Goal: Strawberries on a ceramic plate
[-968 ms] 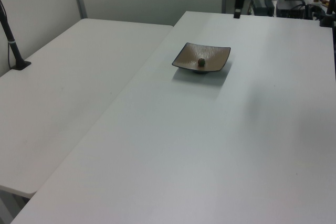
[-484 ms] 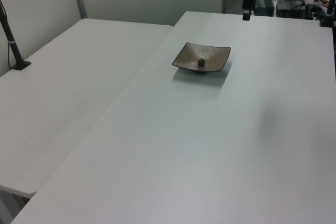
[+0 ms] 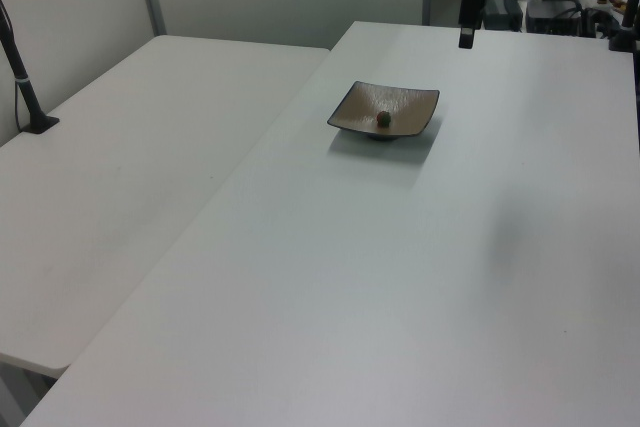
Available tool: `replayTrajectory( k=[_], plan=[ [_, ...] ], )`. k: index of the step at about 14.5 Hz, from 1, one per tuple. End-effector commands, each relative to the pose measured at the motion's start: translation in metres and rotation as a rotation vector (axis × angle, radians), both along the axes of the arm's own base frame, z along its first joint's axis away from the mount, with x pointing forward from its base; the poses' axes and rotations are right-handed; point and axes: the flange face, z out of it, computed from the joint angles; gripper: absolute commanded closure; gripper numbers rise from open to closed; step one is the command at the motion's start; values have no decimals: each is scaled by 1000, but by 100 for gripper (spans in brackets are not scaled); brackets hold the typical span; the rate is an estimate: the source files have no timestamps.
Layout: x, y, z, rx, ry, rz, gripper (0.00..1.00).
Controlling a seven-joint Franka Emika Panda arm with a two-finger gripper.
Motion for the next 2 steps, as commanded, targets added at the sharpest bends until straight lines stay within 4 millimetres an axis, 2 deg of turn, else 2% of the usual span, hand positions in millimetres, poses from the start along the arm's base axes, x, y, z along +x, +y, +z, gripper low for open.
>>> replayTrajectory(
  k=[1,2],
  plan=[
    [-6,2,-3,25,-13,-23,0],
    [-5,2,-3,25,-13,-23,0]
  ],
)
